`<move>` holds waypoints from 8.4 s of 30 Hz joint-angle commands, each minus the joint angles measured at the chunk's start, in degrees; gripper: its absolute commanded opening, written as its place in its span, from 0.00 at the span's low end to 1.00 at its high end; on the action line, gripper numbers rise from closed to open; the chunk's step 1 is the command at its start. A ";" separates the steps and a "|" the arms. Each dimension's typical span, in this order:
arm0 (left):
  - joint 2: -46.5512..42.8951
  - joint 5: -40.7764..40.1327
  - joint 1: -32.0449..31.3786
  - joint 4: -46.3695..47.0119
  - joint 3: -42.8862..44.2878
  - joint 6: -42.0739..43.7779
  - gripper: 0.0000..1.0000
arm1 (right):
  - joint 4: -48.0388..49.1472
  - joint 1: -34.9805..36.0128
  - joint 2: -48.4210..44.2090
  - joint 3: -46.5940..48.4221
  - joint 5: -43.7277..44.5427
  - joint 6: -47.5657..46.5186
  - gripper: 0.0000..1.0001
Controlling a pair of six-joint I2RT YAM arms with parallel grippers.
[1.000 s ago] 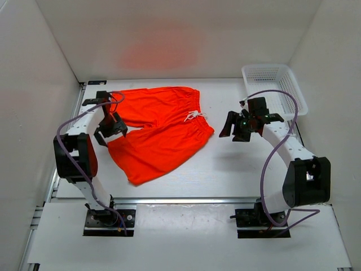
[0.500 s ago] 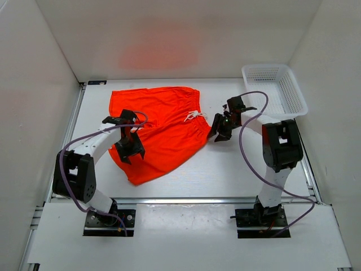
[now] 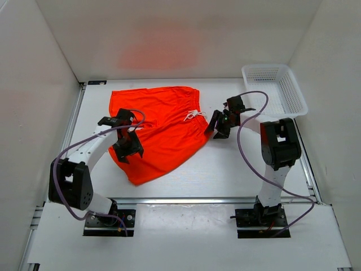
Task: Fold and stack the shorts
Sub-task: Flatten the shorts out, then fold the shorts
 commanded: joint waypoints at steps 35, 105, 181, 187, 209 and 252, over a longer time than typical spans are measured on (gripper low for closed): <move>-19.23 2.24 -10.01 -0.57 -20.84 -22.70 0.67 | -9.49 1.80 -38.24 -32.68 23.37 7.10 0.00; -5.10 -11.55 -0.79 -9.07 19.55 -10.67 0.10 | -23.36 1.80 -44.67 -22.67 26.89 3.33 0.00; 38.61 3.13 16.37 -1.78 59.06 3.14 0.10 | -22.67 -0.49 8.70 35.44 16.08 5.17 0.00; 24.82 1.81 15.84 1.73 35.17 3.76 0.10 | -21.44 2.15 -2.81 14.67 17.91 3.51 0.00; 17.59 -2.50 9.25 -1.34 25.30 6.66 0.80 | -28.03 4.53 -25.95 0.18 28.91 -1.77 0.63; 24.02 -12.77 4.15 0.33 27.49 8.50 0.77 | -25.66 4.53 -16.89 4.58 29.44 -4.76 0.01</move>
